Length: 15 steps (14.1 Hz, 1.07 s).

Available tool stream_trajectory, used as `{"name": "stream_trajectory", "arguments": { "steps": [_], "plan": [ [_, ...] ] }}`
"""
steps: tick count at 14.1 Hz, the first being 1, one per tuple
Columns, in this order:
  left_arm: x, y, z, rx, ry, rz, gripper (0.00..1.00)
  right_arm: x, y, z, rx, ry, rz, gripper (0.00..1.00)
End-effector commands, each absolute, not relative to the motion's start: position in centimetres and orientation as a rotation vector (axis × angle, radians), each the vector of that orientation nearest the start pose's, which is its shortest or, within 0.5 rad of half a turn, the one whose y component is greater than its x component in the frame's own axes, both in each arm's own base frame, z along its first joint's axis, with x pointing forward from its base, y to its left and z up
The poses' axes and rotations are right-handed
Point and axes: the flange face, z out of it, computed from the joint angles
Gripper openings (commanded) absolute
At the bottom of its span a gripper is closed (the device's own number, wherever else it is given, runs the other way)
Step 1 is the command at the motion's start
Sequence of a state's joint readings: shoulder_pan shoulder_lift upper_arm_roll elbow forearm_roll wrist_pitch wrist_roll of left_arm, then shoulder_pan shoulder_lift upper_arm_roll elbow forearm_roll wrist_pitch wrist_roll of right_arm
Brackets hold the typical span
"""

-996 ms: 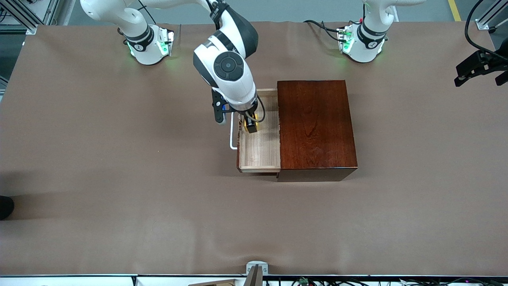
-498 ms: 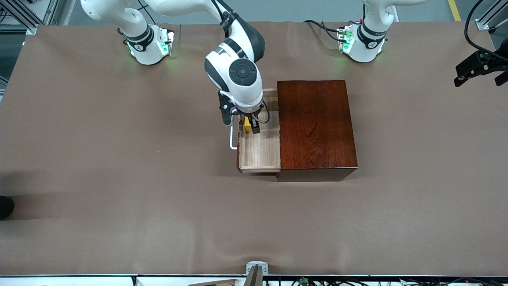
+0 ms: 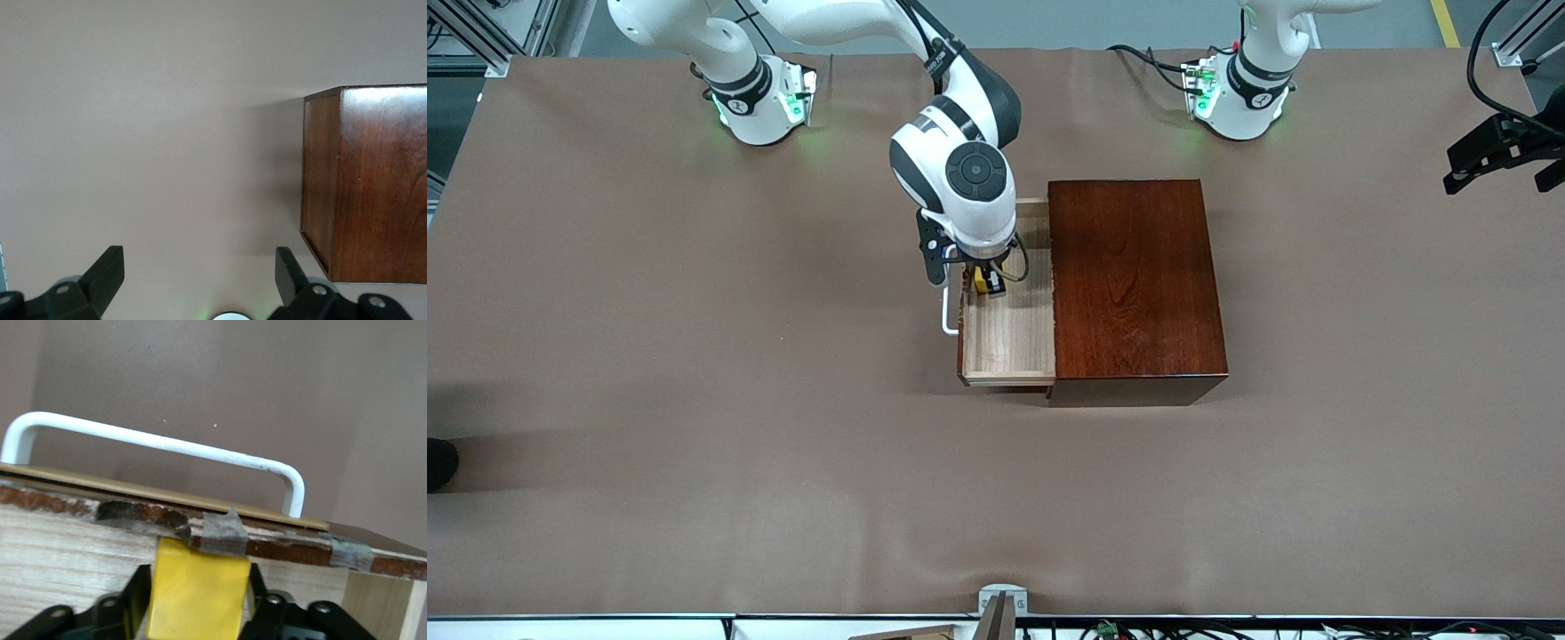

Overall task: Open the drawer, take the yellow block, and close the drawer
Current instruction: 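Grasp the yellow block with the right gripper and lift it, then carry the block away with the right gripper while the left gripper reaches the drawer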

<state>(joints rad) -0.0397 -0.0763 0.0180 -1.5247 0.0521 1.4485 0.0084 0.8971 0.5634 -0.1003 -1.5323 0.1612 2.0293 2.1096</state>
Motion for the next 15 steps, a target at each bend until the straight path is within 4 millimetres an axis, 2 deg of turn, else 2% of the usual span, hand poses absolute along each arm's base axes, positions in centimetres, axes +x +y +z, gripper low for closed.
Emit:
{"name": "stream_trajectory", "arguments": {
  "steps": [1,5,7,9,11,13,14,15],
  "plan": [
    [51.4,-0.5,67.8,-3.093,0.053,-0.014,1.0,47.9,50.6,34.1,-2.396,2.075,0.13,0.0],
    [51.4,-0.9,67.9,-3.093,0.064,-0.015,1.0,50.6,49.2,38.9,-2.351,2.101,0.149,0.0],
    [51.3,-2.0,68.0,-3.102,0.083,-0.02,1.0,52.0,47.8,40.2,-2.328,2.133,0.168,0.0],
    [51.1,-5.2,68.3,-3.096,0.161,-0.032,1.0,53.5,46.6,41.8,-2.278,2.147,0.199,0.0],
    [51.3,-9.1,67.5,-3.092,0.214,-0.013,1.0,54.2,45.4,43.0,-2.319,2.14,0.215,0.0],
    [51.5,-15.3,66.8,-3.11,0.219,-0.003,1.0,53.6,44.3,44.8,-2.445,2.022,0.231,0.0],
    [51.7,-18.4,65.4,-3.113,0.181,0.035,1.0,53.7,43.6,45.2,-2.484,1.986,0.237,0.0],
    [51.3,-22.2,64.1,-3.12,0.153,0.058,1.0,54.3,42.3,45.4,-2.505,1.974,0.248,0.0]
  ]
}}
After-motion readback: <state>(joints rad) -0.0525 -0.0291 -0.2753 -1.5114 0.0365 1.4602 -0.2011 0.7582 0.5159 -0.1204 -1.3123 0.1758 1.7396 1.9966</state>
